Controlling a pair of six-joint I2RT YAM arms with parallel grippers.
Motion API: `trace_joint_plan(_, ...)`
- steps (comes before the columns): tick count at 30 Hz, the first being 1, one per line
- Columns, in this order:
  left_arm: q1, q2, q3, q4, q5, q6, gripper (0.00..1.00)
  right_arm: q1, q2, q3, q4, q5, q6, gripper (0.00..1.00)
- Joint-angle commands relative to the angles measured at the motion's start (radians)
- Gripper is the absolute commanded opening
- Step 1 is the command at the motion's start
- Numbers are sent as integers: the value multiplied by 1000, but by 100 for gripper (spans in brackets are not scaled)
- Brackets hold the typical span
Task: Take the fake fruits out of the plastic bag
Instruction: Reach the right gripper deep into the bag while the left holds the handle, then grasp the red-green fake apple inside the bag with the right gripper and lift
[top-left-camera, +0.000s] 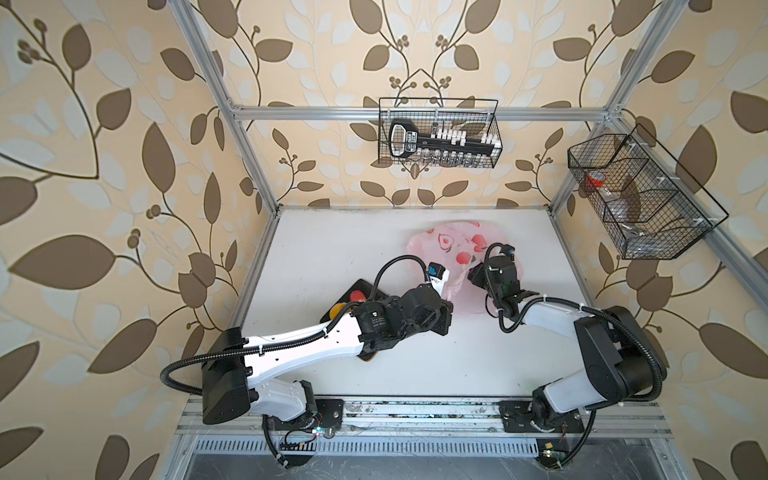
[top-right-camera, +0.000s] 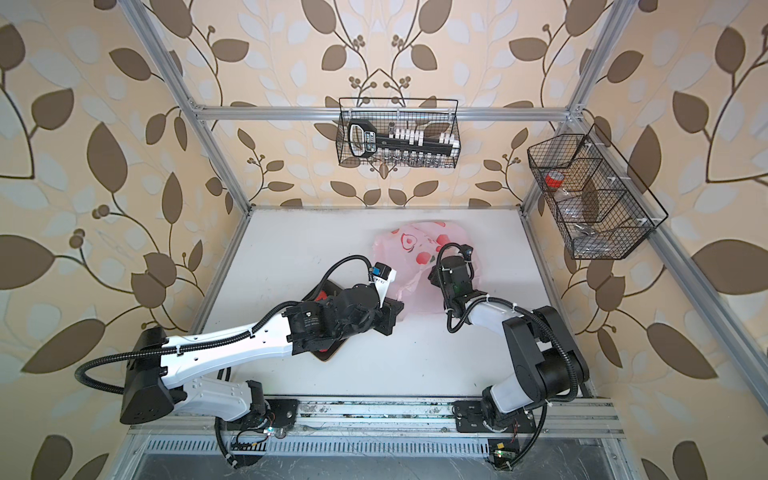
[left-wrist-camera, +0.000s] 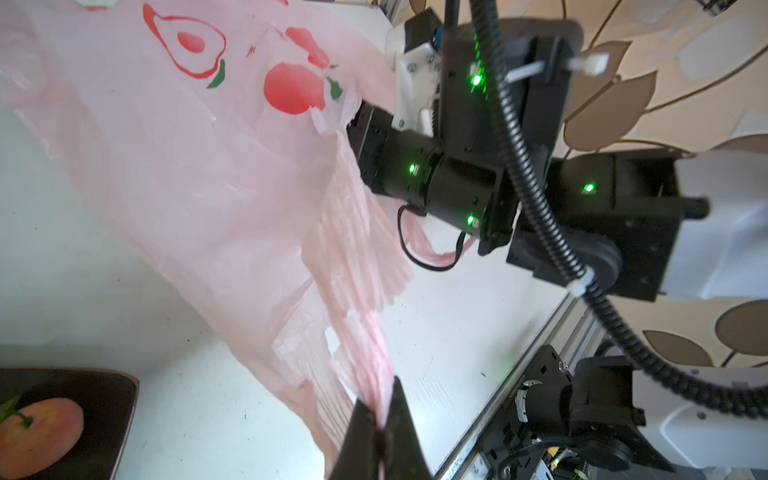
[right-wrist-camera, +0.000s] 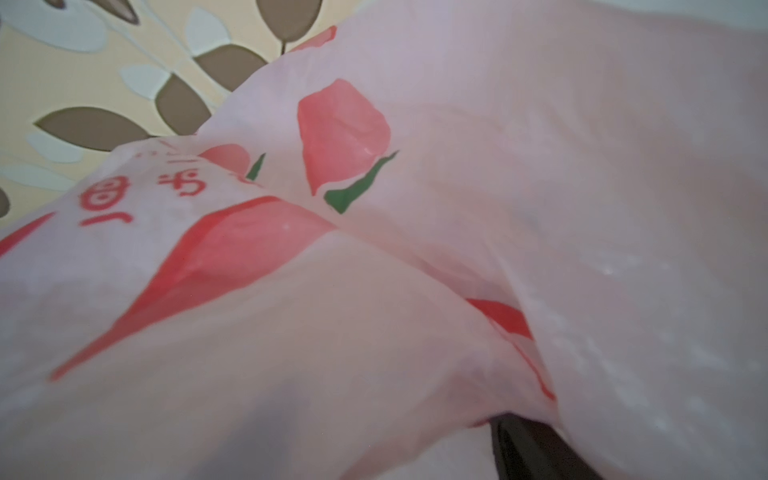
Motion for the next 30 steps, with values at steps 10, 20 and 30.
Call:
trace_joint_plan(10, 9, -47, -17, 5, 66, -22, 0, -40, 201, 155, -121, 121, -54, 86)
trace_joint_plan(20, 8, -34, -21, 16, 75, -33, 0, -47, 327, 263, -237, 85, 2, 85)
trace_joint_plan(30, 8, 20, 2, 25, 48, -53, 0, -47, 189, 220, -236, 8, 1, 61)
